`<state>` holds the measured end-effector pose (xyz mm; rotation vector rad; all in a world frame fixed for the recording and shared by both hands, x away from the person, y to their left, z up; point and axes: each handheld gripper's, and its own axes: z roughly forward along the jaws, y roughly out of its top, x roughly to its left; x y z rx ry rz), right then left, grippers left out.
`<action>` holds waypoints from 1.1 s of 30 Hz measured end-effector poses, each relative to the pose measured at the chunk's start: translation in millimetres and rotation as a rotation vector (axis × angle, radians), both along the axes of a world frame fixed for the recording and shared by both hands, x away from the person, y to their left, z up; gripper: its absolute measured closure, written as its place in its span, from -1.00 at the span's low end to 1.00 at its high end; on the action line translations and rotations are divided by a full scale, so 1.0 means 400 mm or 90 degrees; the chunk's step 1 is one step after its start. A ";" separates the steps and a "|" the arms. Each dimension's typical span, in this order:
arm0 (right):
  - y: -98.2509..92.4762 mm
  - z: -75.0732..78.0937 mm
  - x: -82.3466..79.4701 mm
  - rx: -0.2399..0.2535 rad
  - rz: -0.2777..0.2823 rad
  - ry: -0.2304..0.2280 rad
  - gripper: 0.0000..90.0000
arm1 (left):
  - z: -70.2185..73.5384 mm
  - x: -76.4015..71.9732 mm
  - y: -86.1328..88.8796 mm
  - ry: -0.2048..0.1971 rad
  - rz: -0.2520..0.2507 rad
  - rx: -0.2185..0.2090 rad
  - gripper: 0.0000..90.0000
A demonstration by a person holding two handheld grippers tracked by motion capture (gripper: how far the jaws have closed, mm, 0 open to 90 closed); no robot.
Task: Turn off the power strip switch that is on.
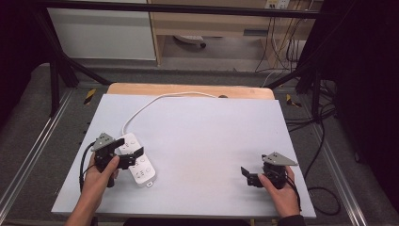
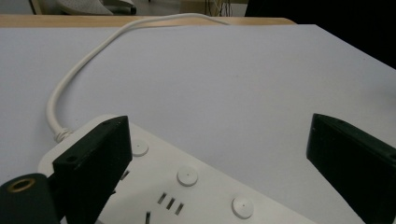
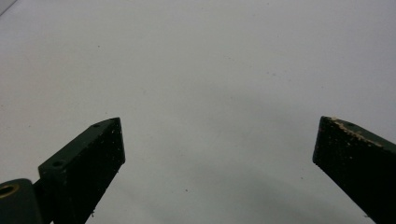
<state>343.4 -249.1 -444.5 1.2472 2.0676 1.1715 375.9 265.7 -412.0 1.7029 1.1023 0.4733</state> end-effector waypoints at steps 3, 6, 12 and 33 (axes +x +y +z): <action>-0.001 0.003 -0.001 0.003 -0.001 -0.005 -0.94 | 0.021 -0.018 0.007 -0.020 0.003 -0.002 -0.85; 0.001 0.005 0.001 0.006 0.000 -0.005 -0.94 | 0.027 -0.036 0.015 -0.025 0.011 -0.008 -0.86; 0.004 0.000 0.003 -0.001 0.003 -0.002 -0.94 | 0.043 -0.067 0.022 -0.041 0.004 0.003 -0.88; -0.001 0.004 -0.001 0.006 -0.003 -0.004 -0.94 | 0.039 -0.122 0.075 -0.043 0.027 -0.002 -0.88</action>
